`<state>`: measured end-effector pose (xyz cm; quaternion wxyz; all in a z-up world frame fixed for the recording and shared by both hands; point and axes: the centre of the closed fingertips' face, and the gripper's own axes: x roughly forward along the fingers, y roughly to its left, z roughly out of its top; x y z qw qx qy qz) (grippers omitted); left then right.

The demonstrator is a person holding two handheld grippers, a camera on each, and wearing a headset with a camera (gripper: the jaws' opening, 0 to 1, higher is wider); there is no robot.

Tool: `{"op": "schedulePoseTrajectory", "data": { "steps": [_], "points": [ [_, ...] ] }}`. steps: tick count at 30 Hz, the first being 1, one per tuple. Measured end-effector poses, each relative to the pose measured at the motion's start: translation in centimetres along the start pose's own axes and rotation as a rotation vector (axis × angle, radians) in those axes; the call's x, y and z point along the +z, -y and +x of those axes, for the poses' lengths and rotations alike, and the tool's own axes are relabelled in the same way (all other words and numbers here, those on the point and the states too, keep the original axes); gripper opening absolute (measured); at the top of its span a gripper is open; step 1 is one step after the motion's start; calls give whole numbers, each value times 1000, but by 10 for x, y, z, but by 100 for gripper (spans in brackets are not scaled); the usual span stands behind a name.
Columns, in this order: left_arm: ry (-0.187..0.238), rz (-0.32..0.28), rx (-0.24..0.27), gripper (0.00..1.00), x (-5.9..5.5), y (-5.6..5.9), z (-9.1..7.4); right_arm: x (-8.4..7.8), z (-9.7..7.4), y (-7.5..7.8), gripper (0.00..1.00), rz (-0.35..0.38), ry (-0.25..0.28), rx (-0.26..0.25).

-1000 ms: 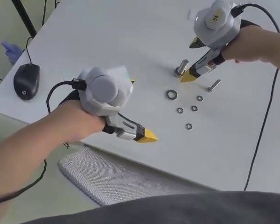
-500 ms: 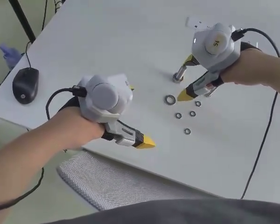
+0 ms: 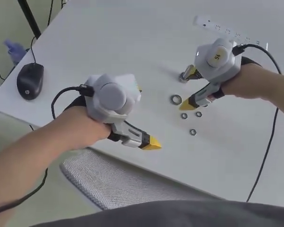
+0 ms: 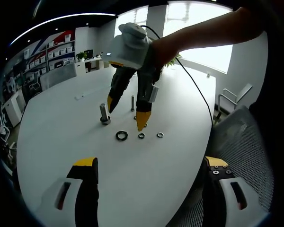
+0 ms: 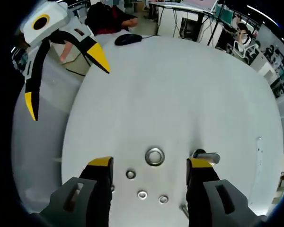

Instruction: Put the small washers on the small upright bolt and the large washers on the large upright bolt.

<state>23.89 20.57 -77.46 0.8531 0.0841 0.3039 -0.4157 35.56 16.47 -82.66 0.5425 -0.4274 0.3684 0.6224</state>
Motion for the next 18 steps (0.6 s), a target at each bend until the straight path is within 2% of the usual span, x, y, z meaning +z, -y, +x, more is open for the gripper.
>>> {"op": "schedulePoseTrajectory", "data": {
  "steps": [3,5,8,12,18],
  "points": [
    [-3,18,11,87,-2,-2,1,-3,8,-3,63,-7,-14,6],
    [2,13,11,87,-1,-1,0,-7,16,-2,61,-23,-29,3],
    [-10,0,9,88,-5,-1,2,-14,27,3,58,-81,-69,-26],
    [-3,-5,3,89,-3,2,2,-17,38,3,57,-77,-77,-17],
    [5,-15,3,90,0,6,2,-18,43,5,56,-82,-101,-9]
  ]
}}
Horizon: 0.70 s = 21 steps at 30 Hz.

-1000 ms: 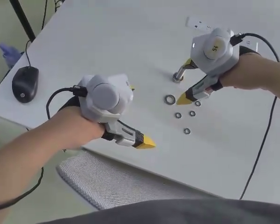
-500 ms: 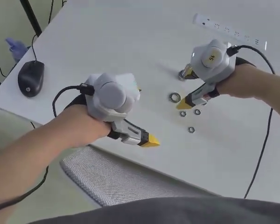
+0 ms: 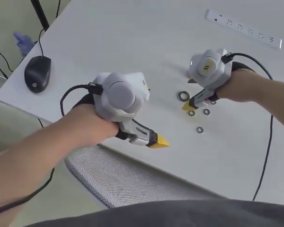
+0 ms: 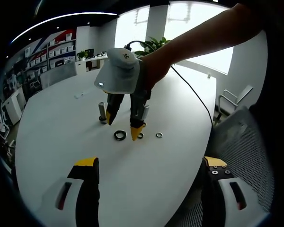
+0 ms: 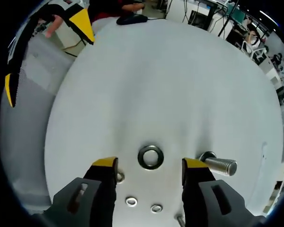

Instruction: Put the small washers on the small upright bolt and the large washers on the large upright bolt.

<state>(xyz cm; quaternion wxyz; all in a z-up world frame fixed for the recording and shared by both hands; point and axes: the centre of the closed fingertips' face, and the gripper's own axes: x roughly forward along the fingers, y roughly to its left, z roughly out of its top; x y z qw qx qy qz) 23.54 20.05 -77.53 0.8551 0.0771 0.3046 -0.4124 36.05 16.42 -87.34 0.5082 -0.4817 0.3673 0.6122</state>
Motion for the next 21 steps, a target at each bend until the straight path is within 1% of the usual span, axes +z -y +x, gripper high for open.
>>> {"op": "schedulePoseTrajectory", "data": {
  "steps": [4,6,7,8,10,11,12,14,18,21],
  "points": [
    [9,-7,8,90,2,0,-1,0,2,0,54,-7,-7,5],
    [14,-7,8,90,2,0,-1,-5,5,-4,53,-43,-38,15],
    [13,-8,10,90,2,-1,-1,-2,5,-4,51,-54,-25,31],
    [11,-10,10,90,2,-1,-1,-2,4,-2,50,-58,-30,23],
    [10,-9,12,90,1,-2,-1,-3,2,-6,47,-51,-34,29],
    [11,-10,13,90,1,-3,-1,-3,3,-12,43,-42,-33,60],
    [9,-12,12,90,1,-3,-1,-4,2,-11,43,-25,-33,47],
    [7,-11,12,89,0,-3,-1,-4,3,-9,41,-30,-24,49],
    [0,-13,10,89,-2,-1,-1,-3,2,-6,36,1,-12,39],
    [-3,-16,7,88,-3,0,-1,-4,3,-4,33,9,-20,36]
  ]
}}
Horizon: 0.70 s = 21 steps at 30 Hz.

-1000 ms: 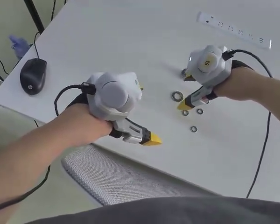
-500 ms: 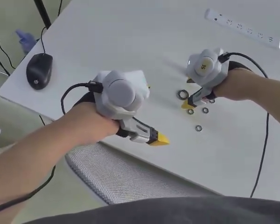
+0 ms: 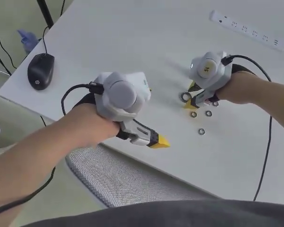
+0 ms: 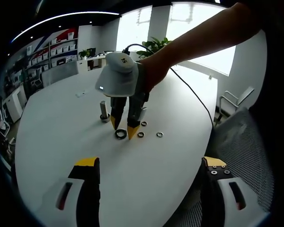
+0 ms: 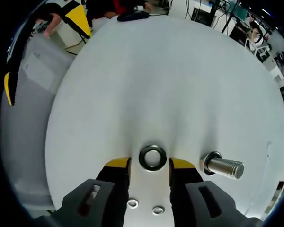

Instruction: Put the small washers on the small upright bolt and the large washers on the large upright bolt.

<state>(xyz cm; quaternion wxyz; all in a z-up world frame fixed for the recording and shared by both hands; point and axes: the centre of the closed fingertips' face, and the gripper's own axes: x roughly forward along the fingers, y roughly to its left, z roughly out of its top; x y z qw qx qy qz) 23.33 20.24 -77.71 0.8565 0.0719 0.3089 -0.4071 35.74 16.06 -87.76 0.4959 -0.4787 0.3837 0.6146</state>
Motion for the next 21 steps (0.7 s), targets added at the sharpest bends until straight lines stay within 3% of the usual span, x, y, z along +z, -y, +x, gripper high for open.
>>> {"op": "schedulePoseTrajectory", "data": {
  "steps": [4,14,21],
  "points": [
    [10,-8,2,88,1,0,0,1,0,4,25,-7,-13,-7],
    [11,0,0,86,6,1,1,2,-2,1,23,27,-103,-25],
    [2,13,1,85,9,1,-4,0,-3,5,22,71,-74,-19]
  ]
}}
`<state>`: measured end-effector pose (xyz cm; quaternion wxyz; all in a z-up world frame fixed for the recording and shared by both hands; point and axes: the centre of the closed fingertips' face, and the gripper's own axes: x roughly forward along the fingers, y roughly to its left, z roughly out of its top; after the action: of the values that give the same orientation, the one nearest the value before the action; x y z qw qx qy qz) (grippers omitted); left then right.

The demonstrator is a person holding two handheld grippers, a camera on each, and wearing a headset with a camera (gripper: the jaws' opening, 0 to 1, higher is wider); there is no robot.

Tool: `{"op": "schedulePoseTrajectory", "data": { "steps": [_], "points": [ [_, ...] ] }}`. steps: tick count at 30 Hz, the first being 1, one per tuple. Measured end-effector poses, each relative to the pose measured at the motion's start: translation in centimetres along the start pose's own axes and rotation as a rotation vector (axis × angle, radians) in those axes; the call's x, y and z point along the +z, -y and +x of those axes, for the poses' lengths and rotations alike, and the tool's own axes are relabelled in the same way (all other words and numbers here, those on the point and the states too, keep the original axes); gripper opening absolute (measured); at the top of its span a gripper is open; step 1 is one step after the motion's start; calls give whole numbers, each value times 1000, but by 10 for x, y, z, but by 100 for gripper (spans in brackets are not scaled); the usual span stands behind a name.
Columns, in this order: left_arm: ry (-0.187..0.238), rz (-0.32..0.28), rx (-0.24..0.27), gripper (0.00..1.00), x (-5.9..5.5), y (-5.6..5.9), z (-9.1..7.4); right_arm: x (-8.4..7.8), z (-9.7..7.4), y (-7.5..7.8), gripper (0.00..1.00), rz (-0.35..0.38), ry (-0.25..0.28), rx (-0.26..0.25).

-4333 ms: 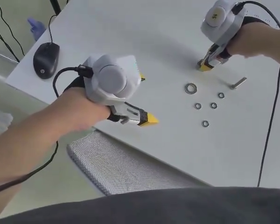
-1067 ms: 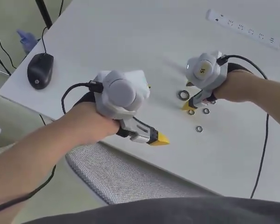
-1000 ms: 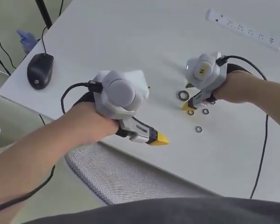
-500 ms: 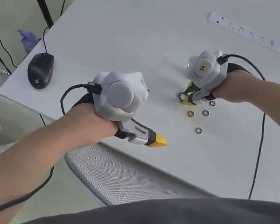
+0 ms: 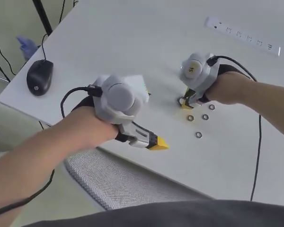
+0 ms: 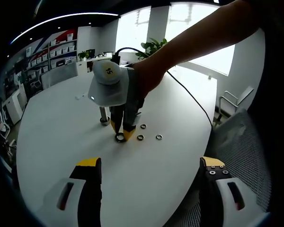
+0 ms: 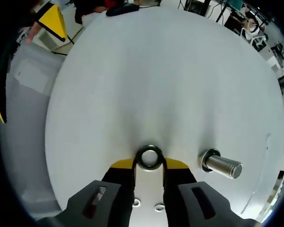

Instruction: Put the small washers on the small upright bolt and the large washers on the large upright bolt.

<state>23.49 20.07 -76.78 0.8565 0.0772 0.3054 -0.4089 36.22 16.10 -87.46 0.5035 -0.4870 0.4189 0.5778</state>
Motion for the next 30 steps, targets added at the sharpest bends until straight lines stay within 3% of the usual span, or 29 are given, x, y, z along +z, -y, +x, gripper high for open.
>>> {"op": "schedulePoseTrajectory", "data": {
  "steps": [10,15,30],
  "points": [
    [-17,-3,-2,84,-6,4,-2,0,-1,-2,22,-10,19,-3],
    [-25,-4,-5,83,-10,4,-1,-1,-2,-2,22,19,33,1],
    [-15,9,-9,85,-1,1,3,-15,-21,5,22,57,23,-13]
  ]
}}
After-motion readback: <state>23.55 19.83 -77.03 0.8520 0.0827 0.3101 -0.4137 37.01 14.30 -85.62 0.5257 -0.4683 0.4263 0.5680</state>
